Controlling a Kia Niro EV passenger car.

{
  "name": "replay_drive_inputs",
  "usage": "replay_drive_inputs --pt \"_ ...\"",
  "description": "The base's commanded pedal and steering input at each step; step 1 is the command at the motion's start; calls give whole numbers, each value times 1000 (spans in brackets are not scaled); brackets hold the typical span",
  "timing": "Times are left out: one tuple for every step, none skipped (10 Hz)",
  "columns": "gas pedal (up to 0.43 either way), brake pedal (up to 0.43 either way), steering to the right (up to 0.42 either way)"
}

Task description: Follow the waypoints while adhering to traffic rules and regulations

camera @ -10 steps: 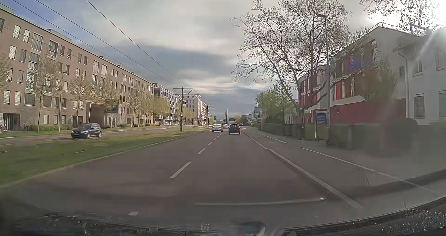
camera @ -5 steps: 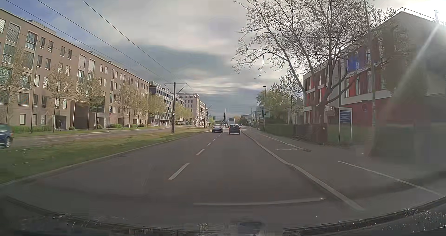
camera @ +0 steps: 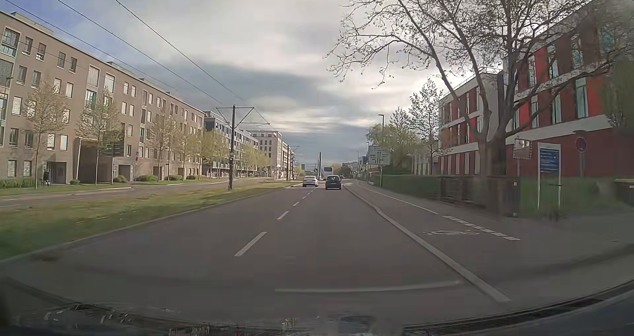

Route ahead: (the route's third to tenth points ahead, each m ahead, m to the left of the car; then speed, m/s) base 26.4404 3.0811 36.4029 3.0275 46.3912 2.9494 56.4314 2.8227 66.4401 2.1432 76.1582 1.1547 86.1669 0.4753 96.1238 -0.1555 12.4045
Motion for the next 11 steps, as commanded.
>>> replay_drive_inputs --pt "59 0 4" --pt "59 0 4" --pt "59 0 4" --pt "59 0 4" --pt "59 0 4" --pt "59 0 4" --pt "59 0 4" --pt "59 0 4" --pt "59 0 4" --pt "59 0 4" --pt "59 0 4"
